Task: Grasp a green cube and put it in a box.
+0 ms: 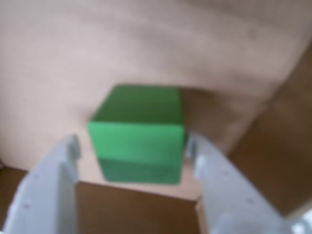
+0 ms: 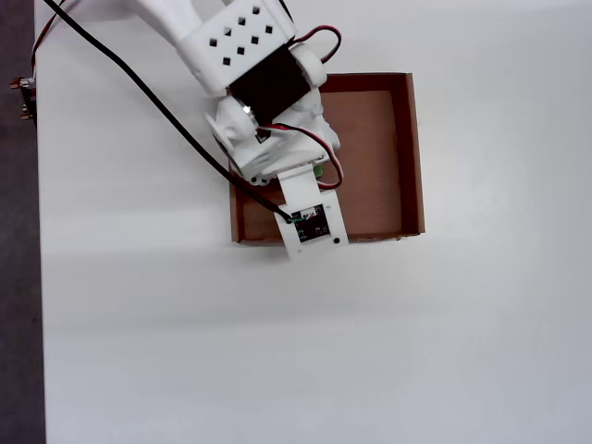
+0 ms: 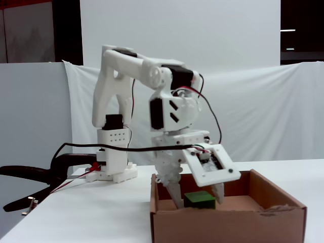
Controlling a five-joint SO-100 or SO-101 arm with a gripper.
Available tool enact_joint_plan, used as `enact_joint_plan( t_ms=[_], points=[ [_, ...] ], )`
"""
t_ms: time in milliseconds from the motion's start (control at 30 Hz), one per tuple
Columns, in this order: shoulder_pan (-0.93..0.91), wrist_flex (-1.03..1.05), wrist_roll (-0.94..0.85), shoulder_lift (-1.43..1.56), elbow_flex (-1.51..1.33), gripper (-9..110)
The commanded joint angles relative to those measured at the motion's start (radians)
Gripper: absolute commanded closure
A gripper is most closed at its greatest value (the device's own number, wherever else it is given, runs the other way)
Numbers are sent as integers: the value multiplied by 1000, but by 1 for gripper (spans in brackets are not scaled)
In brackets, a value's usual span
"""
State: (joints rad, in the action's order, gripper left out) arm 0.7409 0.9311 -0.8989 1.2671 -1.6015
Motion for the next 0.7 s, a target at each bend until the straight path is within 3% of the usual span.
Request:
enact_joint_plan(
  t_ms=[0, 667],
  points=[
    [-12, 6, 2, 58, 69, 70],
    [-109, 66, 5, 288, 97, 72]
  ],
)
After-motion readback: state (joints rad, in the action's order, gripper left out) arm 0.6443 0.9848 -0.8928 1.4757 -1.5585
